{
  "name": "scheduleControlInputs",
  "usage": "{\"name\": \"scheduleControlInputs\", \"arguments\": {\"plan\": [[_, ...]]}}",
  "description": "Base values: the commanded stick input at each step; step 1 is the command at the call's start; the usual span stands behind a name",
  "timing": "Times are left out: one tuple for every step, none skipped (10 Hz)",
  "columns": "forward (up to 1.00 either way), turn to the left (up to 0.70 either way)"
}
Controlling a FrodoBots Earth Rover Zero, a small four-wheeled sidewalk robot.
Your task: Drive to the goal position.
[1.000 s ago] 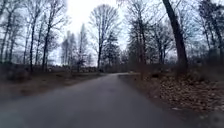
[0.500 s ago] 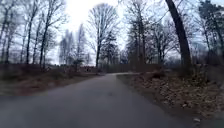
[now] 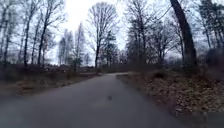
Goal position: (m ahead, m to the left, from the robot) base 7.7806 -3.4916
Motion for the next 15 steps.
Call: {"name": "scheduleControlInputs", "arguments": {"plan": [[1.0,0.0],[1.0,0.0],[1.0,0.0],[1.0,0.0],[1.0,0.0],[1.0,0.0],[1.0,0.0],[1.0,0.14],[1.0,0.36],[1.0,0.07],[1.0,0.0],[1.0,0.0],[1.0,0.0],[1.0,0.0],[1.0,0.0]]}}
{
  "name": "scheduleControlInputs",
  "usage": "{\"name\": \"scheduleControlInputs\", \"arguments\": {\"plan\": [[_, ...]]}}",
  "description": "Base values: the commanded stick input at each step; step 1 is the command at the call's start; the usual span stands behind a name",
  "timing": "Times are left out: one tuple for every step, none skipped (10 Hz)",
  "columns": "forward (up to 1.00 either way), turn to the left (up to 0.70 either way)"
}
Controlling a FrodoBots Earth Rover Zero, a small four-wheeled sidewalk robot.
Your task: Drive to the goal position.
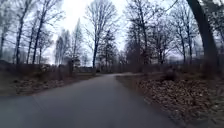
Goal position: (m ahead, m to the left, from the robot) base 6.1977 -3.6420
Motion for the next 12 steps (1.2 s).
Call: {"name": "scheduleControlInputs", "arguments": {"plan": [[1.0,0.03],[1.0,0.23],[1.0,0.39],[1.0,0.4],[1.0,0.34],[1.0,0.0],[1.0,0.0],[1.0,0.0],[1.0,0.0],[1.0,0.0],[1.0,0.25],[1.0,0.4]]}}
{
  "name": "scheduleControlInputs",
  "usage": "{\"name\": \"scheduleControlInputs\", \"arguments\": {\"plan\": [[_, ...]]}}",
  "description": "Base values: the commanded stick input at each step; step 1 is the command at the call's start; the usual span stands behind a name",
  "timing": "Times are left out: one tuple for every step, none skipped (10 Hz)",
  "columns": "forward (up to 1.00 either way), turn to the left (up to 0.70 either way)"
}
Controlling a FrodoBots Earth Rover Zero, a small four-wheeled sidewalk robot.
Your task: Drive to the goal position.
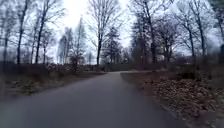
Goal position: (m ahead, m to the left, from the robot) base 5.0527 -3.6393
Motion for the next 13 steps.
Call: {"name": "scheduleControlInputs", "arguments": {"plan": [[1.0,0.34],[1.0,0.07],[1.0,0.0],[1.0,0.0],[1.0,0.0],[1.0,0.0],[1.0,0.0],[1.0,0.0],[1.0,0.0],[1.0,0.0],[1.0,0.15],[1.0,0.38],[1.0,0.0]]}}
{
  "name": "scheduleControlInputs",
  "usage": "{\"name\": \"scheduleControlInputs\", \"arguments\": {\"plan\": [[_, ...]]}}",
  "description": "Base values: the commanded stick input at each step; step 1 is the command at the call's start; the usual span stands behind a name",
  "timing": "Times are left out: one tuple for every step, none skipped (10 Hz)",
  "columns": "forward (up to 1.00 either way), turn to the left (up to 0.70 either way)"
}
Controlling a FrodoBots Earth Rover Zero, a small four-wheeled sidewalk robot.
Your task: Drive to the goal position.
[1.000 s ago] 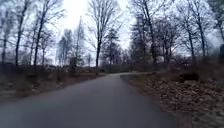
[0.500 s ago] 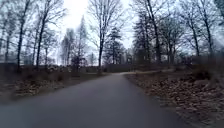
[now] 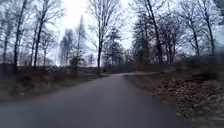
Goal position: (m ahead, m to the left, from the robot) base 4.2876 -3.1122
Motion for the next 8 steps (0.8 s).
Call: {"name": "scheduleControlInputs", "arguments": {"plan": [[1.0,0.0],[1.0,0.0],[1.0,0.0],[1.0,0.0],[1.0,0.0],[1.0,0.0],[1.0,0.0],[1.0,0.0]]}}
